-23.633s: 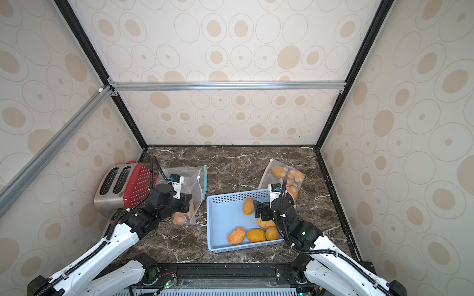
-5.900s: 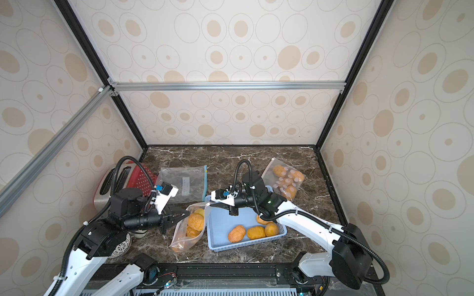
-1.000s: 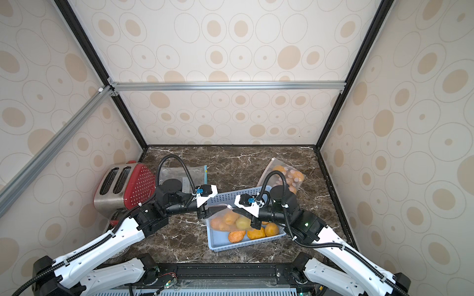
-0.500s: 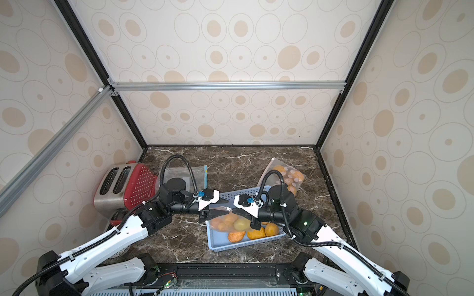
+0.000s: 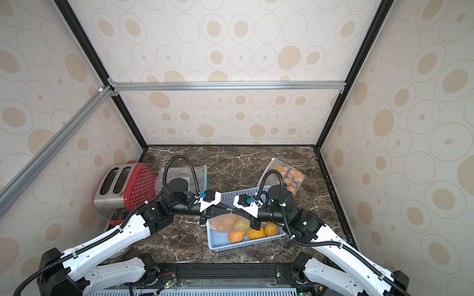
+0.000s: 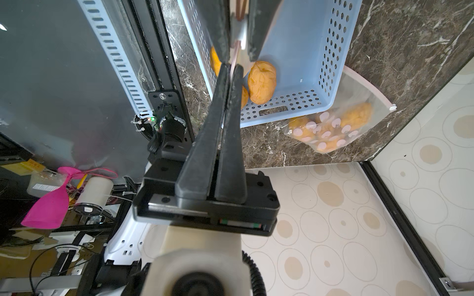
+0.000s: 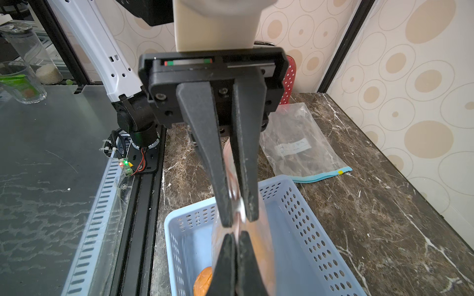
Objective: Put the potatoes into a zipper bag and zip it
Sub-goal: Zip the zipper on the zipper food storage bag.
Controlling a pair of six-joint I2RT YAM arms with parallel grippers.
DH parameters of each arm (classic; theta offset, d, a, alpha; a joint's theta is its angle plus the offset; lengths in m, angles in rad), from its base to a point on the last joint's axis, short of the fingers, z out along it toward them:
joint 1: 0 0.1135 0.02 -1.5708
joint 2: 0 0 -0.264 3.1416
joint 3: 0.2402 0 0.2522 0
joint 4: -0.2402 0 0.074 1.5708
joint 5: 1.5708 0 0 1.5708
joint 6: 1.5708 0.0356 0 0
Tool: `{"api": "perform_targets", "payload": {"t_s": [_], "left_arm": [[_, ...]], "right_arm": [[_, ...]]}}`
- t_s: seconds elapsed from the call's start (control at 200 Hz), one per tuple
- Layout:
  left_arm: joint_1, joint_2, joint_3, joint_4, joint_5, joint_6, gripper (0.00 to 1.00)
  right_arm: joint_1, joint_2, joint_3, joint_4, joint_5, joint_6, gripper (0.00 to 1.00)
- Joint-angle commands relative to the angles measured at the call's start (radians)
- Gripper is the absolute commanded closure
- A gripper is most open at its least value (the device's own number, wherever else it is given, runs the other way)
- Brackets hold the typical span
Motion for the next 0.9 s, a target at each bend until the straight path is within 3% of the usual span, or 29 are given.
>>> {"api": "perform_targets", "payload": {"t_s": [0.0,0.12,0.48,0.895], "left_arm": [[-0.011,0.003,0.022,0.011,0.012,0.015,0.9],[-0.014,0.001,0.019,0.003,-0.011,0.014,1.0],[-0.014,-0.037,0.007,-0.037,-0.144,0.027,1.0],[-0.014,-0.074,-0.007,-0.082,-0.222,0.05,1.0]], "right_arm": [[-0.005,-0.001,0.024,0.006,-0.016,0.002,1.0],[-0.003,-0.003,0.024,0.006,-0.015,0.002,1.0],[-0.003,-0.03,0.029,0.011,0.054,0.009,1.0],[-0.003,-0.079,0.046,-0.047,0.159,0.03,1.0]]}}
